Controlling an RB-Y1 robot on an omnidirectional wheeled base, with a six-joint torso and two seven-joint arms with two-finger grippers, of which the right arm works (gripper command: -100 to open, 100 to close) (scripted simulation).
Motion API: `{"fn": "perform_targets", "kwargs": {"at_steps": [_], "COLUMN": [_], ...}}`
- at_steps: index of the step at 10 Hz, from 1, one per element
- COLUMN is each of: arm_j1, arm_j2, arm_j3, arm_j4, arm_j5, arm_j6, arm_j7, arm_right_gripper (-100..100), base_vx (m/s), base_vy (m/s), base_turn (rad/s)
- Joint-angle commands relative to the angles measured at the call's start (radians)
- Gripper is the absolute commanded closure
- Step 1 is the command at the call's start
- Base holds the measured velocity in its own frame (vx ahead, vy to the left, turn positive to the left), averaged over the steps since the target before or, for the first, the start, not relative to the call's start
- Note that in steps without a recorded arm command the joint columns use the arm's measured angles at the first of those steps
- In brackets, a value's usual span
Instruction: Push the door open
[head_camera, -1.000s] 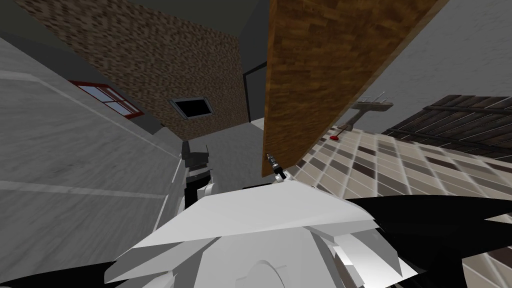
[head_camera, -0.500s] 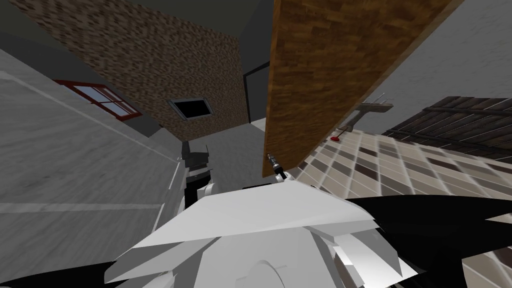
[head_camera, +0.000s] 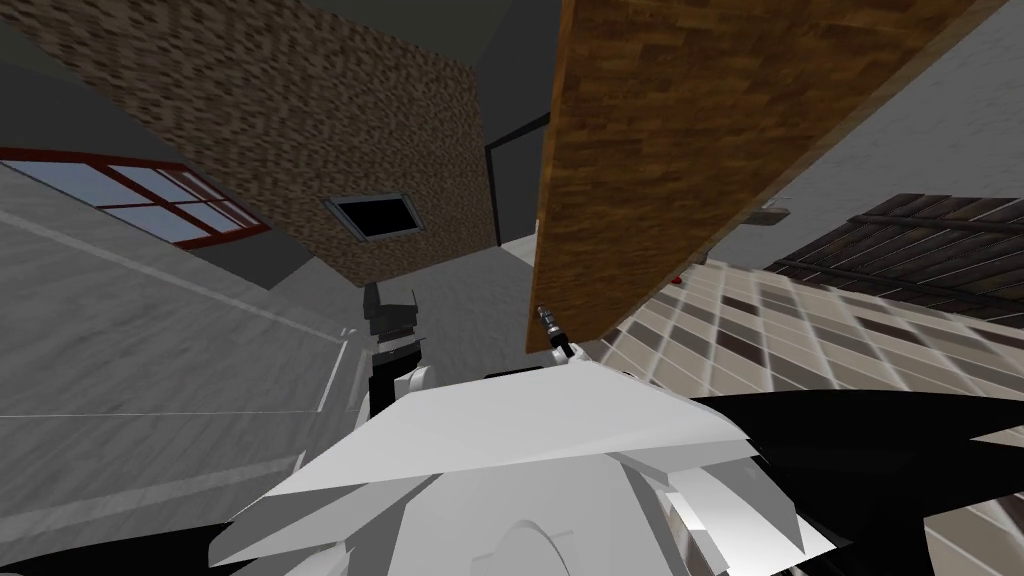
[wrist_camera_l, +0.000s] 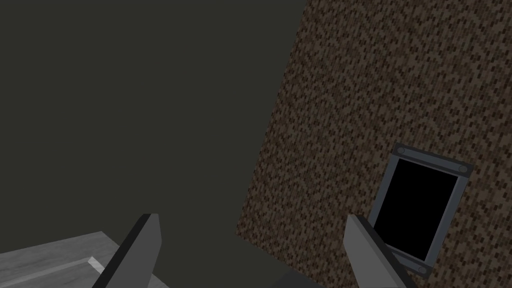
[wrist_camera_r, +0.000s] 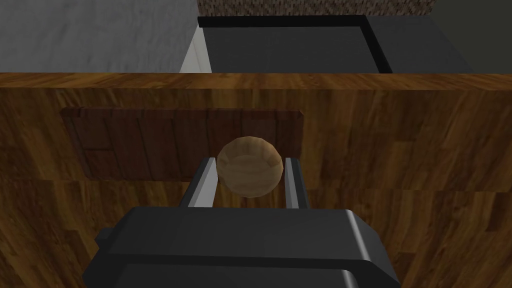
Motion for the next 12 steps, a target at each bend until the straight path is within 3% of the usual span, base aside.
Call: {"fn": "perform_targets", "kwargs": {"at_steps": [1,5,11,12], "arm_j1": [0.007,0.008,0.009,0.014], "arm_j2": [-0.015,-0.018,-0.024,-0.014], "arm_j3": [-0.027,-0.044,-0.116,-0.105], "arm_j4": [-0.008,-0.008,-0.006,-0.023], "arm_j5": [-0.017,-0.029,-0.08,-0.073], "arm_j6": [-0.001,0.002,0.013,0.022], "arm_j7": [0.009,0.018,0.056,0.057], "arm_right_gripper": [100,100,100,-100], "base_vx": [0.177,0.119,0.162,-0.061], "base_vy": [0.106,0.055,0.085,0.086], "base_turn": [-0.064,-0.027,-0.074,-0.057]}}
